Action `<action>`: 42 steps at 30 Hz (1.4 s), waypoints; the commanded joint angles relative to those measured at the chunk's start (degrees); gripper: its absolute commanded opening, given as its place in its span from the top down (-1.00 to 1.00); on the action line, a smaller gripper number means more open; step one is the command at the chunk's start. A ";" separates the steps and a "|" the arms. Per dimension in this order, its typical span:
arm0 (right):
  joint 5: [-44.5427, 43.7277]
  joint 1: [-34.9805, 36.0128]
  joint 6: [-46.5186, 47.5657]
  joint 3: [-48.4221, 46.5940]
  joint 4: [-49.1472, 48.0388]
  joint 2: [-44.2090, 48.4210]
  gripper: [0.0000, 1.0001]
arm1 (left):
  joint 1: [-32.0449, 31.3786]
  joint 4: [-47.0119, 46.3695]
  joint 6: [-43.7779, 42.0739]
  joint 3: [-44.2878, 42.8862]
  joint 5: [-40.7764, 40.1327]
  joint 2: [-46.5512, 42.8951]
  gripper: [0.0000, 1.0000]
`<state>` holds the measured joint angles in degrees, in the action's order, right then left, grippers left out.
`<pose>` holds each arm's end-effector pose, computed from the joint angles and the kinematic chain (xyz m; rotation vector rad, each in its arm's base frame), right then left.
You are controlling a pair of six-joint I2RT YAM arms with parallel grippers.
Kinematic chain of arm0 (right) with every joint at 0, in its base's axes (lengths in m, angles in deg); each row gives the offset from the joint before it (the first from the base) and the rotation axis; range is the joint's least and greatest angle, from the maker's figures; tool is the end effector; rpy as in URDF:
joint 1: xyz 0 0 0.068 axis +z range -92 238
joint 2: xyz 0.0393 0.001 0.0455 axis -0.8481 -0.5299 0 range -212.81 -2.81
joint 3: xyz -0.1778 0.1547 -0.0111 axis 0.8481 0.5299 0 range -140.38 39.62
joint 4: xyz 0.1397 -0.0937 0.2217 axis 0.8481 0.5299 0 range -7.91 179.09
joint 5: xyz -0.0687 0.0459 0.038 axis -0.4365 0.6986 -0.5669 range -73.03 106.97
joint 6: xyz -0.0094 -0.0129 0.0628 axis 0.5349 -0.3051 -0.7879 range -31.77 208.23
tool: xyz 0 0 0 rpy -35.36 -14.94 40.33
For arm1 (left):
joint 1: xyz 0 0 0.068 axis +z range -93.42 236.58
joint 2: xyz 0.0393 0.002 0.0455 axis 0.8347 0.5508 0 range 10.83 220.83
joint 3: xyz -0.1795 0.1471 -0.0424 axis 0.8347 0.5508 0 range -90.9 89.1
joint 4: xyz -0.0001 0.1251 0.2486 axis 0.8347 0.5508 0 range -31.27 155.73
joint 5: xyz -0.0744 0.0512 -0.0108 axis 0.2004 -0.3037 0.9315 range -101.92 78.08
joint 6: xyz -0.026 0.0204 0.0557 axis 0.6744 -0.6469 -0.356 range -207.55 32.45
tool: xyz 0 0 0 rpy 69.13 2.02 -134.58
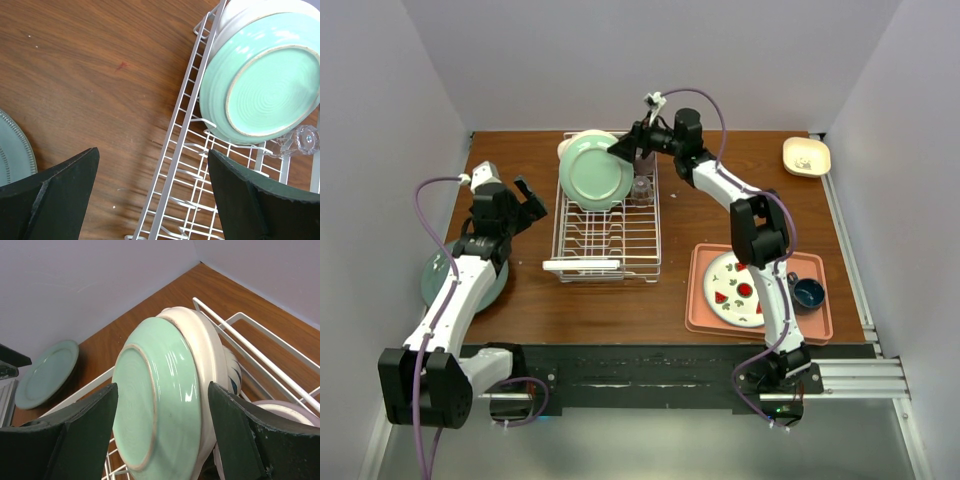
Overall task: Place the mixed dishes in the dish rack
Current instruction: Insert the plate into the dish rack
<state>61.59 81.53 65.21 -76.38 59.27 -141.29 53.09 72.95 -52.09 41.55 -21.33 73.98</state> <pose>0.5037 0.2579 0.2188 -0.6589 1.5764 1.2230 0.2949 -0.0097 0.2404 -0.6714 1.9819 -0.2416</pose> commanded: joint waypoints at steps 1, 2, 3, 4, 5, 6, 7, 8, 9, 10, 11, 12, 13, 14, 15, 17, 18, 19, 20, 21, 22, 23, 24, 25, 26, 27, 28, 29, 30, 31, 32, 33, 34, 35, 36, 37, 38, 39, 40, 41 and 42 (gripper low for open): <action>6.26 0.64 0.26 2.27 -1.87 2.94 -0.51 | 0.41 -2.44 0.84 0.70 0.27 -0.05 -0.89; 6.88 0.64 0.26 3.32 -2.04 3.21 -0.51 | 0.41 -2.44 0.75 0.70 0.36 -0.14 -0.89; 7.23 0.55 0.44 3.68 -1.96 3.56 -0.51 | 0.41 -2.53 0.66 0.79 0.44 -0.23 -0.89; 7.58 0.64 0.53 4.12 -1.78 3.82 -0.50 | 0.41 -2.53 0.75 0.88 0.44 -0.14 -0.89; 8.46 0.64 0.61 4.64 -1.61 4.35 -0.50 | 0.41 -2.62 0.75 0.97 0.53 -0.23 -0.89; 9.25 0.64 0.70 4.74 -1.52 4.44 -0.49 | 0.41 -2.53 0.84 1.05 0.71 -0.23 -0.89; 9.87 0.64 0.62 4.82 -1.43 4.62 -0.48 | 0.50 -2.62 0.75 0.97 0.71 -0.23 -0.89; 11.26 0.55 0.53 5.26 -1.69 4.97 -0.47 | 0.50 -2.70 0.84 1.05 0.71 -0.31 -0.89; 11.89 0.64 -0.34 5.61 -2.13 5.14 -0.47 | 0.41 -2.70 0.84 1.14 0.80 -0.31 -0.89; 12.68 0.64 -1.05 5.96 -4.13 5.32 -0.45 | 0.41 -2.62 0.75 1.23 0.80 -0.49 -0.89; 13.55 0.64 -1.93 6.75 -5.37 5.58 -0.44 | 0.41 -2.62 0.84 1.14 0.88 -0.66 -0.89; 14.95 0.64 -3.85 7.19 -6.69 5.93 -0.43 | 0.41 -2.62 0.75 1.14 0.88 -0.67 -0.89; 15.75 0.64 -4.83 7.63 -9.31 6.20 -0.40 | 0.50 -2.70 0.84 1.14 0.97 -0.84 -0.89; 16.54 0.64 -5.79 8.51 -10.82 6.37 -0.39 | 0.41 -2.70 0.84 1.23 0.88 -0.75 -0.89; 17.77 0.55 -7.98 9.04 -12.31 6.90 -0.37 | 0.41 -2.70 0.84 1.23 0.97 -0.93 -0.89; 18.83 0.64 -10.62 10.44 -16.79 7.43 -0.33 | 0.41 -2.70 0.75 1.14 0.97 -0.93 -0.89; 19.45 0.64 -11.24 10.71 -17.94 7.86 -0.32 | 0.41 -2.70 0.84 1.14 0.97 -1.10 -0.89; 20.15 0.55 -11.86 11.06 -19.69 8.13 -0.29 | 0.41 -2.70 0.84 1.14 1.06 -1.10 -0.89; 20.68 0.64 -12.39 11.50 -20.32 8.31 -0.27 | 0.41 -2.62 0.84 1.14 1.06 -1.02 -0.89; 21.12 0.55 -12.57 11.68 -20.85 8.57 -0.26 | 0.41 -2.62 0.84 1.23 1.06 -1.19 -0.89; 21.82 0.55 -12.74 11.94 -21.64 8.92 -0.26 | 0.41 -2.53 0.84 1.14 1.06 -1.19 -0.89; 22.17 0.64 -12.83 12.55 -21.99 9.27 -0.26 | 0.41 -2.53 0.84 1.23 1.15 -1.19 -0.89; 22.35 0.55 -12.83 12.99 -22.52 9.45 -0.26 | 0.41 -2.53 0.75 1.23 1.06 -1.37 -0.89; 22.96 0.64 -12.75 13.87 -23.13 10.06 -0.26 | 0.41 -2.53 0.75 1.23 0.97 -1.37 -0.89; 23.40 0.55 -12.75 14.40 -23.75 10.33 -0.26 | 0.41 -2.53 0.75 1.14 1.06 -1.46 -0.89; 23.84 0.64 -12.83 14.93 -24.27 10.68 -0.27 | 0.41 -2.53 0.75 1.23 1.06 -1.37 -0.89; 24.28 0.73 -13.01 15.98 -25.58 11.38 -0.28 | 0.41 -2.44 0.75 1.14 1.06 -1.46 -0.89; 25.07 0.73 -13.36 16.51 -26.29 11.65 -0.29 | 0.41 -2.53 0.75 1.14 1.06 -1.46 -0.89; 25.34 0.64 -13.45 17.04 -26.91 12.08 -0.31 | 0.41 -2.44 0.66 1.14 1.06 -1.37 -0.89; 25.60 0.73 -13.54 17.39 -27.35 12.35 -0.32 | 0.41 -2.44 0.66 1.06 1.06 -1.46 -0.89; 26.73 0.73 -13.54 17.91 -27.62 12.70 -0.33 | 0.41 -2.44 0.75 1.23 1.06 -1.46 -0.89; 27.09 0.73 -13.80 18.27 -27.97 12.88 -0.34 | 0.41 -2.44 0.75 1.23 1.06 -1.46 -0.89; 27.18 0.64 -14.06 18.88 -28.93 13.14 -0.35 | 0.41 -2.35 0.75 1.23 0.97 -1.46 -0.89; 27.36 0.73 -14.15 19.06 -29.02 13.40 -0.35 | 0.41 -2.44 0.75 1.32 1.06 -1.37 -0.89; 27.36 0.73 -14.15 19.24 -29.11 13.58 -0.36 | 0.50 -2.35 0.75 1.32 1.06 -1.46 -0.89; 27.10 0.73 -14.15 19.59 -29.29 13.76 -0.36 | 0.41 -2.53 0.84 1.41 1.06 -1.54 -0.89; 26.92 0.73 -14.15 19.59 -29.29 14.11 -0.37 | 0.41 -2.53 0.75 1.41 1.06 -1.46 -0.89; 25.96 0.64 -14.15 19.59 -29.29 14.28 -0.38 | 0.50 -2.53 0.75 1.32 1.06 -1.46 -0.89; 25.26 0.55 -14.06 19.42 -28.85 14.55 -0.38 | 0.41 -2.35 0.75 1.49 1.06 -1.46 -0.89; 24.38 0.47 -13.54 19.33 -28.24 14.81 -0.39 | 0.41 -2.44 0.75 1.50 1.06 -1.46 -0.89; 23.76 0.47 -12.93 19.06 -27.36 15.33 -0.40 | 0.41 -2.35 0.75 1.41 0.97 -1.46 -0.89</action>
<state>86.99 82.10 51.72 -57.23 33.19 -130.88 53.09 72.93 -52.09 42.51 -20.52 73.72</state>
